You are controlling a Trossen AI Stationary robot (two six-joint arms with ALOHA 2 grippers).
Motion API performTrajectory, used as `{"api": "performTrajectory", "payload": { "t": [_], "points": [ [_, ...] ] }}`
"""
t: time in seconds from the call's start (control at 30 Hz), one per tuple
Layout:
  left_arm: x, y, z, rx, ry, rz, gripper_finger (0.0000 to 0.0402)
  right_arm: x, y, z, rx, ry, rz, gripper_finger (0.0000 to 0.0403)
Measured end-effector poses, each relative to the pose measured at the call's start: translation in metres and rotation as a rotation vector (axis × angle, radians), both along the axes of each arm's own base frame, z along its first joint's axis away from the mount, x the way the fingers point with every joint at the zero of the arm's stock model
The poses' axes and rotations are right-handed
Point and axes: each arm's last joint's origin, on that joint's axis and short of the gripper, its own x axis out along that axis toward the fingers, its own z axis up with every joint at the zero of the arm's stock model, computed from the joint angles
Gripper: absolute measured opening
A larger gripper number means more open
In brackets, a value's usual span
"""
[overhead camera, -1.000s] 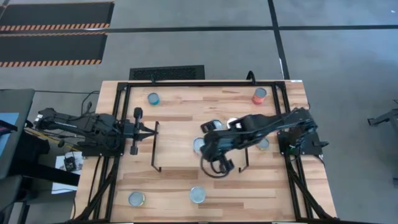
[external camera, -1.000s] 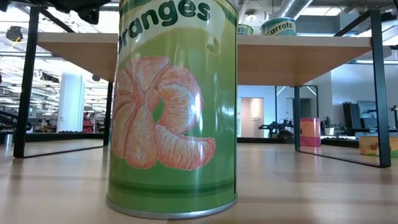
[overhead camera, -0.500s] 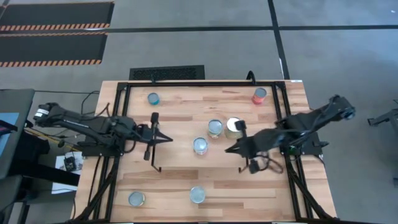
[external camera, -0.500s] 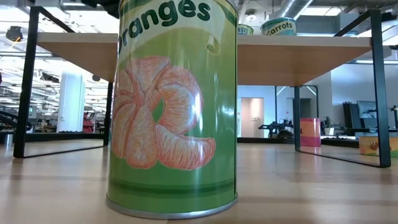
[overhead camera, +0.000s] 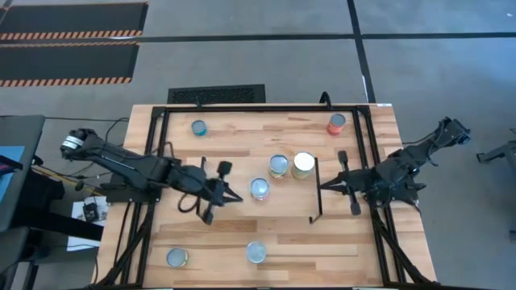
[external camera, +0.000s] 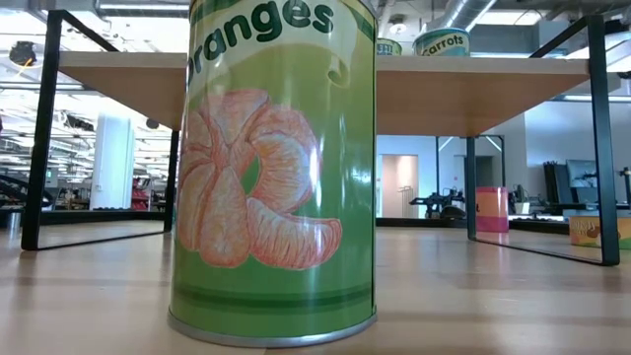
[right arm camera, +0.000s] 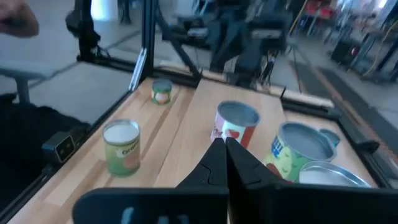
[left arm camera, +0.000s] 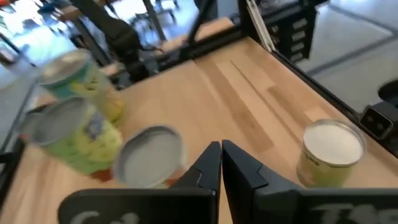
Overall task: Pick and place cans onto a shelf
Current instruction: Put the canned diced tomatoes on the shelf
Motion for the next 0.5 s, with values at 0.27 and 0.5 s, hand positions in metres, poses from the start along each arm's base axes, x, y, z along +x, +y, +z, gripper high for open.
{"api": "performTrajectory", "payload": {
  "t": [0.27,0.5],
  "points": [
    [0.036,-0.016,-0.004,0.143,0.090,0.053,0.0069,-0.005,-0.002,-0.017,0.007,-0.030,0.002,0.0003],
    [0.053,-0.018,-0.013,0.253,0.149,0.063,0.0108,-0.004,-0.002,-0.022,0.004,-0.033,0.003,0.0003]
  ]
}}
